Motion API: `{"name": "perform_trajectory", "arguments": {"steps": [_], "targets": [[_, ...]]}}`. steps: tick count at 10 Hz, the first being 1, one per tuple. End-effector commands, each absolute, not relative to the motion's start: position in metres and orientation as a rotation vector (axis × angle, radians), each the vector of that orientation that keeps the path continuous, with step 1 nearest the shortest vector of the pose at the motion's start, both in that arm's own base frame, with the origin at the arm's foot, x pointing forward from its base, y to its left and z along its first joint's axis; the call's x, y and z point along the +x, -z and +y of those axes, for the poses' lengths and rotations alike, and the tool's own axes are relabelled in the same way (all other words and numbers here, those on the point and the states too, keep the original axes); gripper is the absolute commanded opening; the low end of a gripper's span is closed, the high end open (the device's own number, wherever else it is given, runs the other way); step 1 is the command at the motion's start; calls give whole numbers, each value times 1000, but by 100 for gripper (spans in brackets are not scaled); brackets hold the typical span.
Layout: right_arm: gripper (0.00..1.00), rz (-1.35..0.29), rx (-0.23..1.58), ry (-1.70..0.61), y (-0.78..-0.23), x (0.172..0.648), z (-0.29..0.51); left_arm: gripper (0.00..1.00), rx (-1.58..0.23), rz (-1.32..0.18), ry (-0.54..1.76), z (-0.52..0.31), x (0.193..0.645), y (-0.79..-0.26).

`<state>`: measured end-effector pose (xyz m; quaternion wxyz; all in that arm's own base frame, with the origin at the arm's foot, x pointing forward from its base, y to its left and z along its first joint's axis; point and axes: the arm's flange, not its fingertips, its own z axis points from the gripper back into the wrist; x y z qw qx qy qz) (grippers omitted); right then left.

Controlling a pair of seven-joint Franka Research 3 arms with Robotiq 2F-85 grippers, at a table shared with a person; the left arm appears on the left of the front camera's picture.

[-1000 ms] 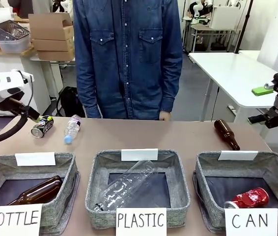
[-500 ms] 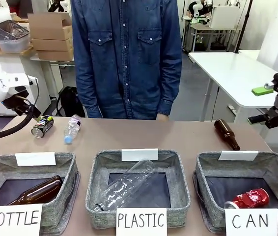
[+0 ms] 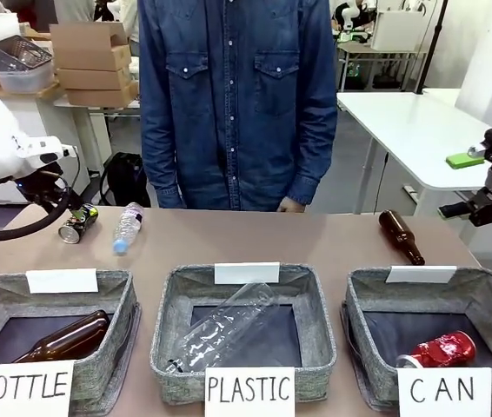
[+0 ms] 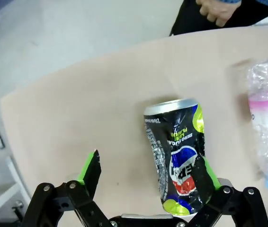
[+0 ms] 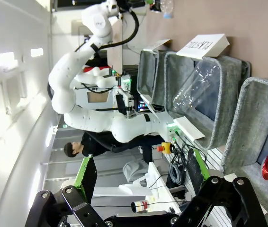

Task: Sort the can waste into the basket.
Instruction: Pick up the can waste from the table and place it in the right Fabric basket.

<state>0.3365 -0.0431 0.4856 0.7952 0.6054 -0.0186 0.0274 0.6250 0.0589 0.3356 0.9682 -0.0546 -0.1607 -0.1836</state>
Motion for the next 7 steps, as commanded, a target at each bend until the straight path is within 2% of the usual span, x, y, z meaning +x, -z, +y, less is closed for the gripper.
{"name": "perform_trajectory", "arguments": {"steps": [1,7], "targets": [[100,-47,1302,-79,-487,337,-44,100,-144,-313,346,69,632,-330],[100,-47,1302,-79,-487,337,-44,100,-217,-281,409,49,639,-315]]}}
